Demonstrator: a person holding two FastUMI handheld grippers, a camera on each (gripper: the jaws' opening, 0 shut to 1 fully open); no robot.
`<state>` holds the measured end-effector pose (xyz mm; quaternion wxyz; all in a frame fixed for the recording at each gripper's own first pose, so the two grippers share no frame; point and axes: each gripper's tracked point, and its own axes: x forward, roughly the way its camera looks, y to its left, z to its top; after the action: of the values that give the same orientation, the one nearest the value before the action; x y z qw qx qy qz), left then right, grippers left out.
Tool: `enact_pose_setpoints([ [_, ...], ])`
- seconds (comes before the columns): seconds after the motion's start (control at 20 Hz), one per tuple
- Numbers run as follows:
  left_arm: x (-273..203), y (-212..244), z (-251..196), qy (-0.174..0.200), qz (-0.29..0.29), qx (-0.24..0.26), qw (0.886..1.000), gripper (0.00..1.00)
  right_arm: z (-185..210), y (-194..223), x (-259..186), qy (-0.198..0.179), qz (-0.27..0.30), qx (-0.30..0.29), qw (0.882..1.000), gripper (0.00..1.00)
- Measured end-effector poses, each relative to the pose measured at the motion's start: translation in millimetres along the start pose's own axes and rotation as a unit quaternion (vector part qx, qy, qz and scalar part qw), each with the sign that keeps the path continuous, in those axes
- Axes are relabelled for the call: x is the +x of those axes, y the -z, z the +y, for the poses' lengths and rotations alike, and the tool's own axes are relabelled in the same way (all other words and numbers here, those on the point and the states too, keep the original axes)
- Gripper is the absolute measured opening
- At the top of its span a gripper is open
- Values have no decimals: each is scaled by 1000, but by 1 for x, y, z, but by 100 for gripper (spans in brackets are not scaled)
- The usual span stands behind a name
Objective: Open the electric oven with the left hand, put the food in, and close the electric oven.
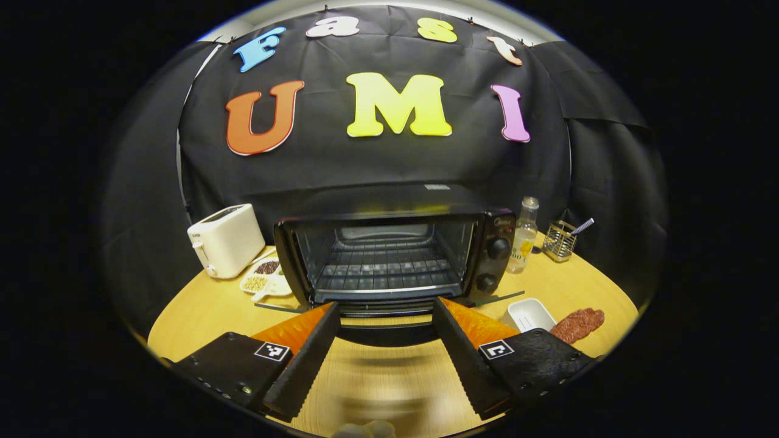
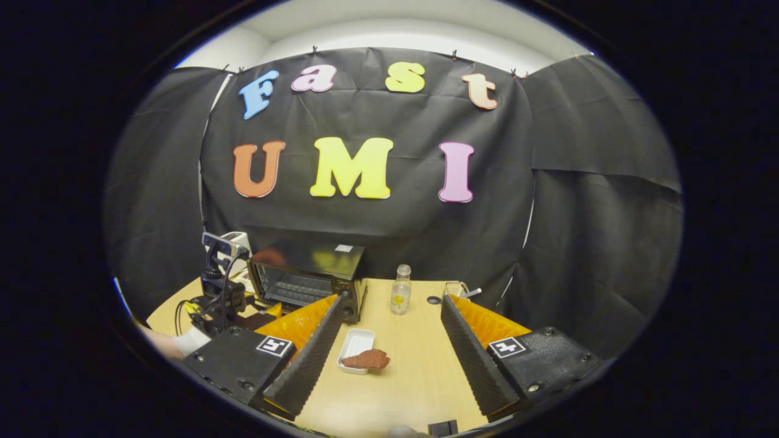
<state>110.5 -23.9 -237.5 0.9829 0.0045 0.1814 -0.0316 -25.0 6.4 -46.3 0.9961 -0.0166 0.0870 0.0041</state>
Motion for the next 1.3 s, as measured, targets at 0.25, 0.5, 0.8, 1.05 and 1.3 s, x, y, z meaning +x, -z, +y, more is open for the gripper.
enact_pose_setpoints([
  [0.25,-10,50,-3,0,46,-2,999,97,2,11,0,1,13,-4,1000,100],
  [0.5,-7,83,-6,-1,83,-1,997,97,5,24,5,0,31,-11,999,100],
  [0.8,-4,105,-5,1,114,-14,993,97,5,30,6,-2,40,-19,999,100],
  [1.05,-6,103,-5,2,106,-13,994,97,-1,37,5,-2,47,-15,999,100],
  [1.3,-28,94,14,-16,93,-15,995,97,-15,60,17,-11,70,-2,997,100],
])
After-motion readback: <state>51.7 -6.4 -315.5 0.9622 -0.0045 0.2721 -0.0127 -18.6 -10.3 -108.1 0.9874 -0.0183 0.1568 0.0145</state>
